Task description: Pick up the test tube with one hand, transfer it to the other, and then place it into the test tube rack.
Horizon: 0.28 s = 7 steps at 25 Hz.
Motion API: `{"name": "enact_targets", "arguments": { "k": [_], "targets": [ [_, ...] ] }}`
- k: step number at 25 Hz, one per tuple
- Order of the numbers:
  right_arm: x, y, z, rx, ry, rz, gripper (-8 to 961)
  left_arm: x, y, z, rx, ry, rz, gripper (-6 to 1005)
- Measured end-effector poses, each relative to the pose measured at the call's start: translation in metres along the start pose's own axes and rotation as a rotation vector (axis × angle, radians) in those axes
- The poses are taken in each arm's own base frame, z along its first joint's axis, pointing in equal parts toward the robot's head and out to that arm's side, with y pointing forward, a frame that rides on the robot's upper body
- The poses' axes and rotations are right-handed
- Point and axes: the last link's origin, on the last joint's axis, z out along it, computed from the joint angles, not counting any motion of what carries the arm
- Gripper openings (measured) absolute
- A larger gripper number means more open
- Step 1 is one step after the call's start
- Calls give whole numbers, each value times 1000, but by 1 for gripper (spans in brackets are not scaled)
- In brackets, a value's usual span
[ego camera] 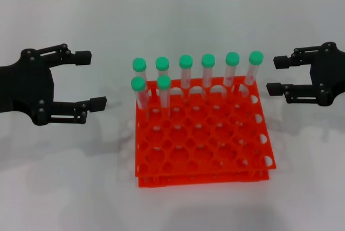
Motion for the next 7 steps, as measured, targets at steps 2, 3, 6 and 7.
{"name": "enact_targets", "arguments": {
  "k": [2, 3, 6, 7],
  "targets": [
    [1, 2, 0, -1, -2, 1, 576, 0, 0, 0, -1, 0, -2, 893],
    [2, 3, 0, -3, -3, 1, 576, 0, 0, 0, -2, 0, -2, 893],
    [3, 4, 1, -6, -5, 0, 576, 0, 0, 0, -2, 0, -2, 893],
    [3, 5, 1, -7, -5, 1, 576, 0, 0, 0, -2, 0, -2, 893]
  ]
}}
